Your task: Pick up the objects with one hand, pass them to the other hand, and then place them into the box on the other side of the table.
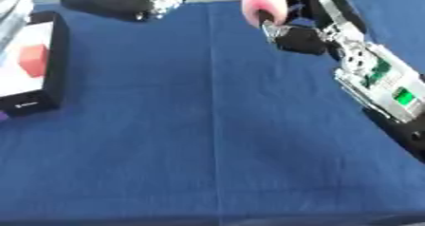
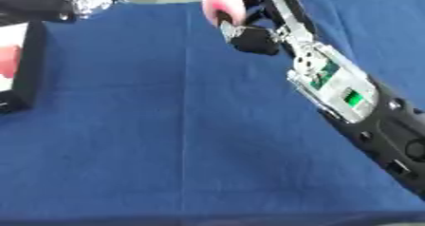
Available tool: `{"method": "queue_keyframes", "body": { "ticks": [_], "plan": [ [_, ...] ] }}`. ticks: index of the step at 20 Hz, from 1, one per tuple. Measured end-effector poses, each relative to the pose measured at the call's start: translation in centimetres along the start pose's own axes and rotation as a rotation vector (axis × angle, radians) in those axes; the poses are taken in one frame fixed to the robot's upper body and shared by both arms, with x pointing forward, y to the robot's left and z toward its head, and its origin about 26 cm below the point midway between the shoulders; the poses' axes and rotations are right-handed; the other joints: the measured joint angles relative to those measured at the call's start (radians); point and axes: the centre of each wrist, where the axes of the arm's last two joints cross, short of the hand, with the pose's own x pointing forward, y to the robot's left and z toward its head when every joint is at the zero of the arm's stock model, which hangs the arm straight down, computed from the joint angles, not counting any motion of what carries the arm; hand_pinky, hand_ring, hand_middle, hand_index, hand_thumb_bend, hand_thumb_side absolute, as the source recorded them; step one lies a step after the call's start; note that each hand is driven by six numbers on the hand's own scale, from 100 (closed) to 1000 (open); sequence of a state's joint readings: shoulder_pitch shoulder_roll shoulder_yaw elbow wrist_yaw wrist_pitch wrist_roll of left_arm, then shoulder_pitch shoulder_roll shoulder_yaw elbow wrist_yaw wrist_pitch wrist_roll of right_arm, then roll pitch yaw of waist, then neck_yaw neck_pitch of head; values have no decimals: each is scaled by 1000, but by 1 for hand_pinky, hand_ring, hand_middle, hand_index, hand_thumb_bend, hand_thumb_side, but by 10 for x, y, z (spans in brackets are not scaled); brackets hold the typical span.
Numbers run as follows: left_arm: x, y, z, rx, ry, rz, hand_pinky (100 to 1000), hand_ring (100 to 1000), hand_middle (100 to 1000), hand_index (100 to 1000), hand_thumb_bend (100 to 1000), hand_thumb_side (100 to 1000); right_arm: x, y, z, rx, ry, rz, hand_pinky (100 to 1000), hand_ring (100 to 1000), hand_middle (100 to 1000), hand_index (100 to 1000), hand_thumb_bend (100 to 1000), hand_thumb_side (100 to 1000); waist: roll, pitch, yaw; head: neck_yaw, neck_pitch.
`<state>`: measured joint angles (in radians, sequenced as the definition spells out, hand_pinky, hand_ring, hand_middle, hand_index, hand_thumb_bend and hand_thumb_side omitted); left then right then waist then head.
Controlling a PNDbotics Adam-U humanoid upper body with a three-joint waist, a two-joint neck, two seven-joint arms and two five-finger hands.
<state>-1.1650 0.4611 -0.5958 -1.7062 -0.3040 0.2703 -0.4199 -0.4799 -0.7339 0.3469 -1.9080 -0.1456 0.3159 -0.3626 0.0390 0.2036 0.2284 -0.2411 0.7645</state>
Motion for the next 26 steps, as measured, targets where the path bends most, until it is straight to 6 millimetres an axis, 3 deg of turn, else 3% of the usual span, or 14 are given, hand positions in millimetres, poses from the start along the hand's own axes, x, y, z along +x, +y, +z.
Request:
{"method": "queue_keyframes", "body": {
  "ticks": [15,26],
  "plan": [
    [-6,-29,-19,-101,7,-36,801,793,786,840,287,495,-3,16,3,55,-32,-58,558,676,538,447,100,100,-3,0,-10,18,0],
    [-2,-42,-29,-135,-17,-51,803,794,786,841,272,489,-3,24,10,93,-45,-66,558,678,537,446,100,100,-4,2,-14,33,0]
  ]
}}
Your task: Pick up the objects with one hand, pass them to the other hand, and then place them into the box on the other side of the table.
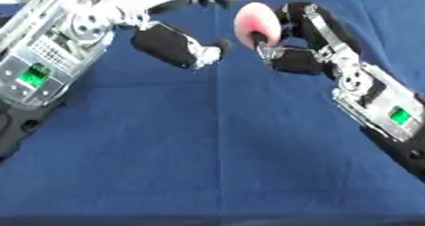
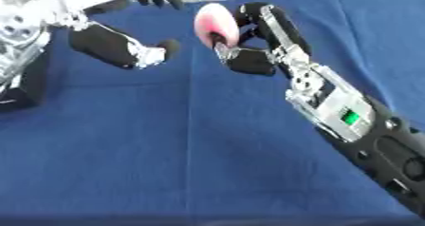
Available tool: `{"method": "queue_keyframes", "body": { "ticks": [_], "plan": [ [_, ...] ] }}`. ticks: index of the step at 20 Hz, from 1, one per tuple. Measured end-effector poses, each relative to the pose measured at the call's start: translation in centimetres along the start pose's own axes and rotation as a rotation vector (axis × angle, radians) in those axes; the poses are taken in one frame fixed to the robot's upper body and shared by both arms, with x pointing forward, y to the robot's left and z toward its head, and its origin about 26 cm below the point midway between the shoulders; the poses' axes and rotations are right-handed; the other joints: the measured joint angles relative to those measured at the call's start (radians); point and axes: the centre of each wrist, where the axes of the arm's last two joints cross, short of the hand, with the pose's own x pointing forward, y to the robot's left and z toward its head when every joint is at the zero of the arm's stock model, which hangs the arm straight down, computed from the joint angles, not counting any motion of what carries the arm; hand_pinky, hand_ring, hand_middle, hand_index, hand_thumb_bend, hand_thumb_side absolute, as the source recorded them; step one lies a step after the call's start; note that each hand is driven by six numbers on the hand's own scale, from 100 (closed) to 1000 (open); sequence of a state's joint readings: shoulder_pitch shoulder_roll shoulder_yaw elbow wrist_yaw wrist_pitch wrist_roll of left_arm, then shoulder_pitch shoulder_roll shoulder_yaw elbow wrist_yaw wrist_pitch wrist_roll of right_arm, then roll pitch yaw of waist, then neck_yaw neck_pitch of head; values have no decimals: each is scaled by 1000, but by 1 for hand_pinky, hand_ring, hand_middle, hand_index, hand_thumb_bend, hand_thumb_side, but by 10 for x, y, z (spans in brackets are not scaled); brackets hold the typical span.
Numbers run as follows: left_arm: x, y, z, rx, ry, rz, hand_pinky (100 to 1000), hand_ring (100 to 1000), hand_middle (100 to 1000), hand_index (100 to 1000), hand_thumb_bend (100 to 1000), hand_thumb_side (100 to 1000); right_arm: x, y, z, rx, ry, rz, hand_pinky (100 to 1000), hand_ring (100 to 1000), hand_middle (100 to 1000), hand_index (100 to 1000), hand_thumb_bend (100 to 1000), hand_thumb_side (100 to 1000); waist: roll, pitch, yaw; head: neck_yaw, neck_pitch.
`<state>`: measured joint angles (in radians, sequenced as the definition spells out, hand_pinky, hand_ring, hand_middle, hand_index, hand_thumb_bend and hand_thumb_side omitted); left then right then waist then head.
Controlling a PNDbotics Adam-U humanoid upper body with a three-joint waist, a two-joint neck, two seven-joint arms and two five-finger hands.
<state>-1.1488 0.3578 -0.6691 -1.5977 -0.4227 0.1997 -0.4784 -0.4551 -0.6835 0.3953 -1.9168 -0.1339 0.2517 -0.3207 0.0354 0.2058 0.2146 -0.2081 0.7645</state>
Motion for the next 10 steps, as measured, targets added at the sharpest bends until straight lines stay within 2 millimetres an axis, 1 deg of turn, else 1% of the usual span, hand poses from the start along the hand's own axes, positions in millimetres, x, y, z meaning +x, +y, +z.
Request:
{"method": "queue_keyframes", "body": {
  "ticks": [10],
  "plan": [
    [3,-5,-2,30,21,16,798,790,782,837,242,435,-2,7,3,45,-6,8,560,677,537,445,100,100,0,7,-4,9,0]
  ]
}}
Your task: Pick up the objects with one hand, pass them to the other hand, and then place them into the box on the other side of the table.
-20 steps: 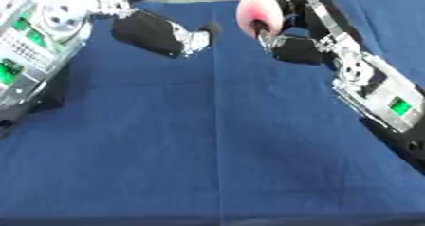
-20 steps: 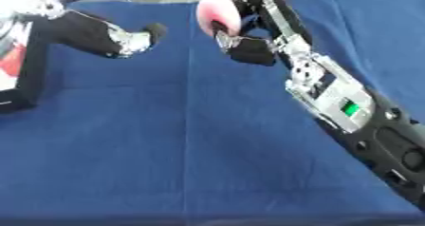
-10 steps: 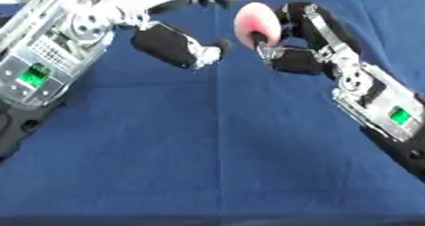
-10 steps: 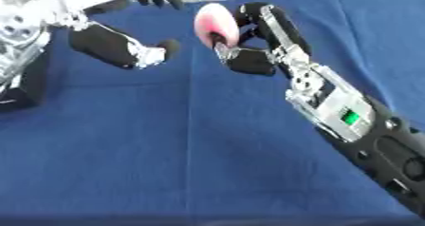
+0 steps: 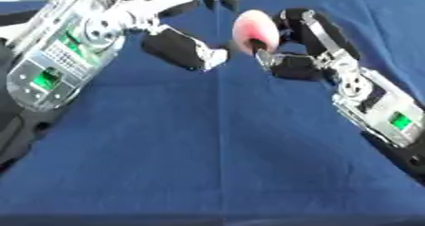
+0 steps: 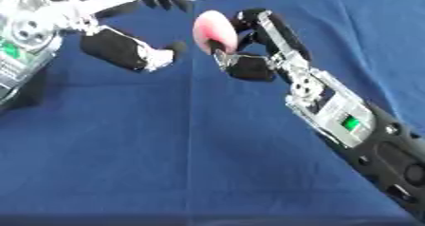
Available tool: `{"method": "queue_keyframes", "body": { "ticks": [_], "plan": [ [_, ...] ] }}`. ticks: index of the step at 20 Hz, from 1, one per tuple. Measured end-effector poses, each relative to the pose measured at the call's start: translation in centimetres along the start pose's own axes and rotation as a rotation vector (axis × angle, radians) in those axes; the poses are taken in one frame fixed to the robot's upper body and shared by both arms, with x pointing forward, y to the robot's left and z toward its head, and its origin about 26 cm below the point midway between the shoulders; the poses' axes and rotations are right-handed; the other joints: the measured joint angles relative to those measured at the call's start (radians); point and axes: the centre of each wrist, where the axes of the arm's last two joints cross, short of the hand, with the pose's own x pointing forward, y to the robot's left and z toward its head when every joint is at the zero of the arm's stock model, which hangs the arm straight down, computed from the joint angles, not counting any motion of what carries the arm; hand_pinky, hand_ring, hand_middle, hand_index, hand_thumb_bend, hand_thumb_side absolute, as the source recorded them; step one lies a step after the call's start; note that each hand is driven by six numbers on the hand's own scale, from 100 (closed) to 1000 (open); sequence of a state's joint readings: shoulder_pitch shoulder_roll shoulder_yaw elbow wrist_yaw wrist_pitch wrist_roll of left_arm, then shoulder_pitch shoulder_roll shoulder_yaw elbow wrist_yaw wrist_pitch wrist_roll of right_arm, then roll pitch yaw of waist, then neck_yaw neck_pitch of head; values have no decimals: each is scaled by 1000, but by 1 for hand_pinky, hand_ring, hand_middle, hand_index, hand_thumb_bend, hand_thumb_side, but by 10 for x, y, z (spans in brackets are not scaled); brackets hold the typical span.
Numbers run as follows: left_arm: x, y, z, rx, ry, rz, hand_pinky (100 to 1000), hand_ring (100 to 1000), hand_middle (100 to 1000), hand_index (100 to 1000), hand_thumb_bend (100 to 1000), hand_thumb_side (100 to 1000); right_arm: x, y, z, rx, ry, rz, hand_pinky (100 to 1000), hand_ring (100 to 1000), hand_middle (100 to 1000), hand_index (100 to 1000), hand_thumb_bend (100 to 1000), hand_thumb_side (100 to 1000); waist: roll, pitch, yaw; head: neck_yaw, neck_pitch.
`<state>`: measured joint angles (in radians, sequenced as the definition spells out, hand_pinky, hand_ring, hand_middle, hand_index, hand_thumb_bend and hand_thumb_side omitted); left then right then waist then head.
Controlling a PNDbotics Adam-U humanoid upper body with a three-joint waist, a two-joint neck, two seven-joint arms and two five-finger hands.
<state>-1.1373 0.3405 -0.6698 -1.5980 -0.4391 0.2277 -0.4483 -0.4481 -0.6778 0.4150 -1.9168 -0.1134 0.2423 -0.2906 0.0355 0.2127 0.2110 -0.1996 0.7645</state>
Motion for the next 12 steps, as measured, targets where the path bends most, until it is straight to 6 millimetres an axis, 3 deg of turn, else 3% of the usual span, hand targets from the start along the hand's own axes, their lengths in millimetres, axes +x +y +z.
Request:
{"method": "queue_keyframes", "body": {
  "ticks": [12],
  "plan": [
    [2,-4,-3,19,5,-16,804,795,788,850,262,449,-4,7,1,65,-24,9,564,674,536,445,100,100,-4,8,0,8,0]
  ]
}}
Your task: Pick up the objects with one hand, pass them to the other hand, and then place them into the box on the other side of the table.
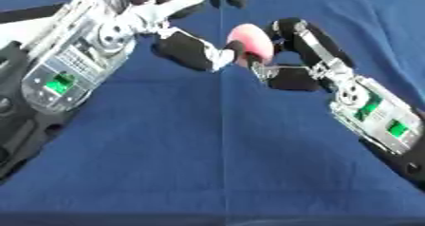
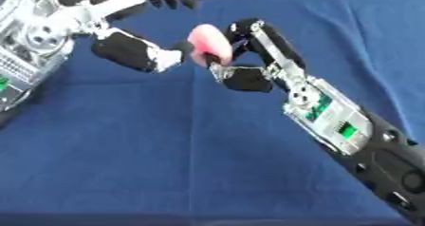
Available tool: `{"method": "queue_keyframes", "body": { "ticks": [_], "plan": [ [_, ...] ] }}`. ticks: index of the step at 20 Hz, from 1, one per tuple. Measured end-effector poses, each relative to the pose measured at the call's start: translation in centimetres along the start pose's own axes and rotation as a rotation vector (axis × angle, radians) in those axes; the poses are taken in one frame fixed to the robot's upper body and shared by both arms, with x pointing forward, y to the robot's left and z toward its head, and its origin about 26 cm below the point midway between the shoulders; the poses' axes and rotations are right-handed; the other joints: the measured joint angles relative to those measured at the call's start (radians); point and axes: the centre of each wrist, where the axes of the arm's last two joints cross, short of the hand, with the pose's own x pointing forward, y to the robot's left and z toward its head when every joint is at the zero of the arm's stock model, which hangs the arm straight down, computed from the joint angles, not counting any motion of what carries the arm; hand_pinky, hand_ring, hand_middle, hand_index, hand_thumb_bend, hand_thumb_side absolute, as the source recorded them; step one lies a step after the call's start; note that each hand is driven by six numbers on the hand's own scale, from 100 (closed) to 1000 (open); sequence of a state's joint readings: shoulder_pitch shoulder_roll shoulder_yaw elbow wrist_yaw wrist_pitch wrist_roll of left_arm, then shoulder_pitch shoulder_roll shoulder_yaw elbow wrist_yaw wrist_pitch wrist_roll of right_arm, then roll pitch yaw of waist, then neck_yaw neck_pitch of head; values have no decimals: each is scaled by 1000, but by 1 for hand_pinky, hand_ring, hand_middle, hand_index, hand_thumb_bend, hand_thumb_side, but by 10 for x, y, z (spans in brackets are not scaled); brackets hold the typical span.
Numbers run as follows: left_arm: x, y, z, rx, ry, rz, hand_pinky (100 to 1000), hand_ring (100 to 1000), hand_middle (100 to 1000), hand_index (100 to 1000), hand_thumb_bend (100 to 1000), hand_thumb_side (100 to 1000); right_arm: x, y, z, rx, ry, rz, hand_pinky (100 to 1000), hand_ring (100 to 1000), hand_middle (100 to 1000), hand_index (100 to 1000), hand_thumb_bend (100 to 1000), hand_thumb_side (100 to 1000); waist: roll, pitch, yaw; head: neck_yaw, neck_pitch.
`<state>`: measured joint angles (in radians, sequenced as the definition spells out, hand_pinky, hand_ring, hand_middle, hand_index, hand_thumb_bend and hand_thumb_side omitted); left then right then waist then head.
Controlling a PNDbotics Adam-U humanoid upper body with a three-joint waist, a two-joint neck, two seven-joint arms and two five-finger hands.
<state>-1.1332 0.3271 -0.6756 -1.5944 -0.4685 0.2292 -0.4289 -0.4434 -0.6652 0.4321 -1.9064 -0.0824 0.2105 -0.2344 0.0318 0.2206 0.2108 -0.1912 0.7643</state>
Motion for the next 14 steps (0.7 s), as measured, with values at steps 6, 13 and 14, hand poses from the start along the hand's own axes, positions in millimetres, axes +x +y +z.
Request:
{"method": "queue_keyframes", "body": {
  "ticks": [6,13,14],
  "plan": [
    [-2,-4,-1,-24,-1,6,808,800,792,844,258,423,0,0,0,19,-10,5,564,669,537,445,100,100,0,1,-1,0,0],
    [-7,-9,-2,-83,5,2,811,806,796,845,257,410,0,0,0,27,-11,10,565,664,535,443,100,100,0,3,-2,0,0],
    [-7,-10,-3,-86,5,1,812,806,796,845,256,409,0,0,0,31,-10,10,565,664,536,443,100,100,0,4,-2,0,0]
  ]
}}
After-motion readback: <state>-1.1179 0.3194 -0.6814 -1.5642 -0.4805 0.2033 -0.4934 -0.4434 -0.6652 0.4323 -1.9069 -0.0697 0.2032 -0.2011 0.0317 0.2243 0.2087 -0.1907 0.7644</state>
